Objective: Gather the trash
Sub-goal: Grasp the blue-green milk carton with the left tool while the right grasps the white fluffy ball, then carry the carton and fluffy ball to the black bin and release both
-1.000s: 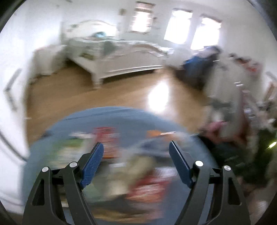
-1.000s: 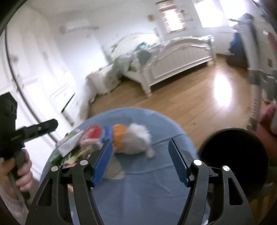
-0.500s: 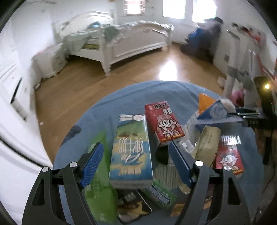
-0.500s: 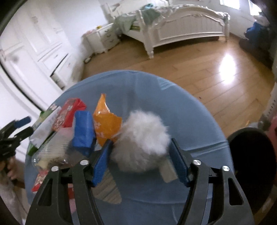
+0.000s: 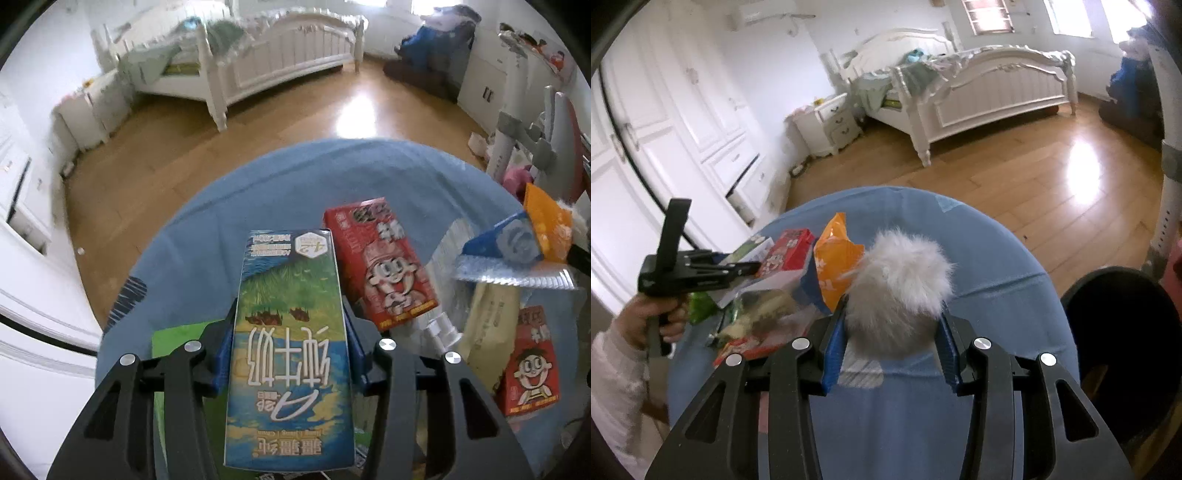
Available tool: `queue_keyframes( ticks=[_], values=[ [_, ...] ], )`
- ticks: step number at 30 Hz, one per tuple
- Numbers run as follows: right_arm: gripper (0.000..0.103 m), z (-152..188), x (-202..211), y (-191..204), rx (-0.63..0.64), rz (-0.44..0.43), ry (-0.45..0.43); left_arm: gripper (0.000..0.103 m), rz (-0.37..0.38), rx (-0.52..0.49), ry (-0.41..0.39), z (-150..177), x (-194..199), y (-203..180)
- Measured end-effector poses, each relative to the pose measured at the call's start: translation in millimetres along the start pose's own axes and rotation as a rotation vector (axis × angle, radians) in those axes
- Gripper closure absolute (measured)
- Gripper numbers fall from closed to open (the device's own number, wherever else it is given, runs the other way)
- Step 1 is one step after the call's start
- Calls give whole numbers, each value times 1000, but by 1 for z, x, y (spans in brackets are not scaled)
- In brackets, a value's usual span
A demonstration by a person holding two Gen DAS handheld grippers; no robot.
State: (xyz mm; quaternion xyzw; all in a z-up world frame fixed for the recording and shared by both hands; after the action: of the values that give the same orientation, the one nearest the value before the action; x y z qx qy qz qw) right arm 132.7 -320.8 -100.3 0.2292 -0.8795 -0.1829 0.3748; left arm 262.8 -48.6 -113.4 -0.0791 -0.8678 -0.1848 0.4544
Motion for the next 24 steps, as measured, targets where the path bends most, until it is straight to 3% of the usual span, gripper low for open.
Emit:
queue_keyframes(
  ticks=[3, 7, 12, 18, 21, 24],
  values=[
    [60, 7, 7, 0, -2, 8, -13, 55, 57, 76, -71, 3, 34, -1],
    [56, 20, -6, -4, 94, 186, 70, 55, 181, 180, -130, 3, 74, -4],
    [54, 32, -5, -2, 76, 123, 77, 55, 262, 197, -174, 7, 111, -30],
    [55, 37, 14, 7, 71, 15, 43, 55, 319, 165, -188, 3, 126, -69],
    [86, 43, 23, 9, 86, 19, 38, 54, 328, 135, -195, 1, 130, -88],
    [93, 44, 29, 10, 93, 30, 33, 54, 349, 115, -198, 0, 135, -106]
  ],
)
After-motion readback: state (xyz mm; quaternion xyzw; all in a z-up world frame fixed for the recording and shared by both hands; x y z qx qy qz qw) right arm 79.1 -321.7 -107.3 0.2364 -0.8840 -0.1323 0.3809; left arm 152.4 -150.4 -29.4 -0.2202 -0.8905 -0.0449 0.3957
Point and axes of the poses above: each gripper's, at about its wrist camera, not at the fingertips, and x roughly against the way its jaws point, y to its left, z to its underside, the point moved 5 cm from there along -x, roughly the way its jaws point, and after that the axes turned 14 degrees about -z, right-handed, at the moved point
